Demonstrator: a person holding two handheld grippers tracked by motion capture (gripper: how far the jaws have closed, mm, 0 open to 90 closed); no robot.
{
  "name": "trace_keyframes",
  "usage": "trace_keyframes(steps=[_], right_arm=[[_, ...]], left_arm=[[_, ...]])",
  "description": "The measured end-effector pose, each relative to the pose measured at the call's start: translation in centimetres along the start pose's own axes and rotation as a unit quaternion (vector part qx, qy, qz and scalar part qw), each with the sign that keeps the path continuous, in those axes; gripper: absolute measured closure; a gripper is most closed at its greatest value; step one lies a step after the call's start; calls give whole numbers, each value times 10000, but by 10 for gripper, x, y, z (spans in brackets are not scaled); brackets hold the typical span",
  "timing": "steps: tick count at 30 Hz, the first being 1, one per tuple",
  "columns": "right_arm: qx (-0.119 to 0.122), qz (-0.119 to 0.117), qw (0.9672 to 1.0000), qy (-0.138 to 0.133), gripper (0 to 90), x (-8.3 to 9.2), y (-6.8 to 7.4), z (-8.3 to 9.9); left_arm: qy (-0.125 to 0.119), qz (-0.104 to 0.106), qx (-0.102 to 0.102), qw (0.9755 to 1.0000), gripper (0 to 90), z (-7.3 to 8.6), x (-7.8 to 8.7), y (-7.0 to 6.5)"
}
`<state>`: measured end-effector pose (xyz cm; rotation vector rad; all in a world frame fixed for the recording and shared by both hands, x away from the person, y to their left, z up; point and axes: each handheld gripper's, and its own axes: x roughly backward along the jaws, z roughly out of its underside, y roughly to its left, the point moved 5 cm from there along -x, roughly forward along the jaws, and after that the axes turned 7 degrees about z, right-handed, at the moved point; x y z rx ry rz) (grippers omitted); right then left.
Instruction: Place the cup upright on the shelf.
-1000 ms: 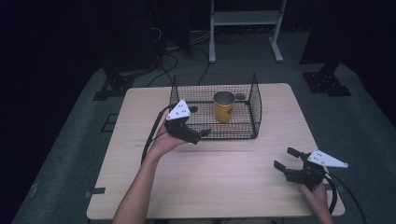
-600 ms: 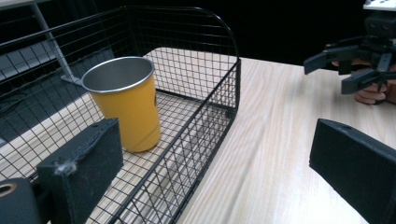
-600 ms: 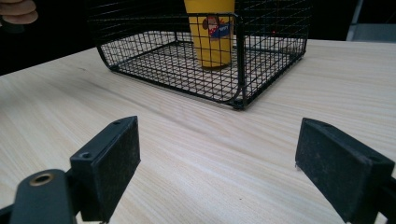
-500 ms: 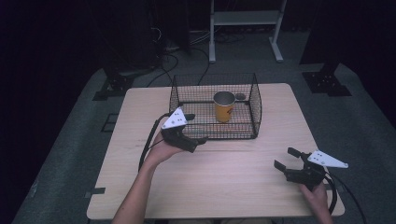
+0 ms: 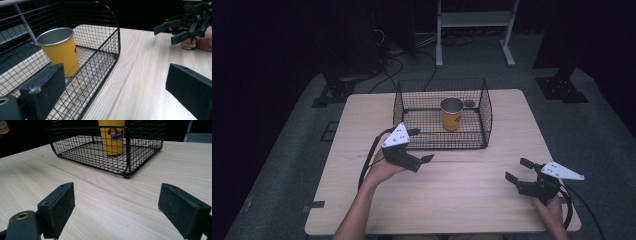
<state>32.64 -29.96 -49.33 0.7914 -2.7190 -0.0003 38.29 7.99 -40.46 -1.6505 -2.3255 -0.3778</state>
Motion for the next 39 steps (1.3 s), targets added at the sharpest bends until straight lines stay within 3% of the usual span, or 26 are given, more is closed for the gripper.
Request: trace_keyframes(steps=[3,9,15,18,23,33,39], right_arm=[[-5,3,10000,3,129,0,0,0],[5,11,10000,9,129,0,0,0],[-8,20,10000,3,129,0,0,0],[-1,29,10000,8,129,0,0,0],[23,35,10000,21,129,0,0,0],[57,39,10000,40,129,0,1,0],[64,40,10000,44,129,0,1,0]], left_arm=[[81,-37,1,10000,23,6,1,-3],[-11,-103,124,9999,23,17,6,-6],[-18,-174,125,9998,23,24,8,-10],[116,-362,16,9993,23,29,8,-13],[119,-395,70,9991,23,36,8,-17],[-48,-510,240,9984,23,50,16,-27],[-346,-589,427,9968,23,59,25,-36]])
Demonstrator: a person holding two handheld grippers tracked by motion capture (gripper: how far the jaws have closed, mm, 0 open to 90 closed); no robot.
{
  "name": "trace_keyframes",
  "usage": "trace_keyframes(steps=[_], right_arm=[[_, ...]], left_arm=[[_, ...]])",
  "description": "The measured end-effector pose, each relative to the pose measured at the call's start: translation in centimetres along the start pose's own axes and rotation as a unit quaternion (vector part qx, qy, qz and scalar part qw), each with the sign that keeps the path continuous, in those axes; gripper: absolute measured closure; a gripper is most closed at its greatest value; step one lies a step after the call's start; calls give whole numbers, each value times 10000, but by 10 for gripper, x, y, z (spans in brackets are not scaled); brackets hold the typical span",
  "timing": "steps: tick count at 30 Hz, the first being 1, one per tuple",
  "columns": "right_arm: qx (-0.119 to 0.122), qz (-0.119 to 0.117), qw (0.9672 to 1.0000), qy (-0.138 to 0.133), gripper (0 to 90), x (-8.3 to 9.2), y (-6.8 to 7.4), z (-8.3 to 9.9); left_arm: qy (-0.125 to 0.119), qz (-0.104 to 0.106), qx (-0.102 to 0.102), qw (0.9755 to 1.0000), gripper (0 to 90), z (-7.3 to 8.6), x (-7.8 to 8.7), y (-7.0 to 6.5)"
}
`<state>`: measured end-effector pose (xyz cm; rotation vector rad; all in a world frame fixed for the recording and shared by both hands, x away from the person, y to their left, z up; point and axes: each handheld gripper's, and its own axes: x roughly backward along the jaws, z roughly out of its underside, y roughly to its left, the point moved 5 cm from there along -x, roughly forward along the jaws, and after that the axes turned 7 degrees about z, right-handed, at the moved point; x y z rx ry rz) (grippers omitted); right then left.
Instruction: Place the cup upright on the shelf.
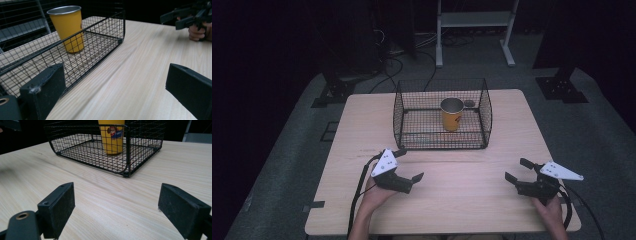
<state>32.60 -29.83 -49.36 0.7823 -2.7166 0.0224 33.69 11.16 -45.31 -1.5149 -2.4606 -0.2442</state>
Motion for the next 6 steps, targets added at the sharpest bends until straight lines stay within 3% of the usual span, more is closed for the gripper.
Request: trace_keyframes(steps=[3,6], right_arm=[[18,-8,10000,4,129,0,0,0],[35,-20,10000,2,129,0,1,0]], left_arm=[[107,-44,-46,9999,23,3,2,-3],[62,-12,3,10000,23,5,3,-5]])
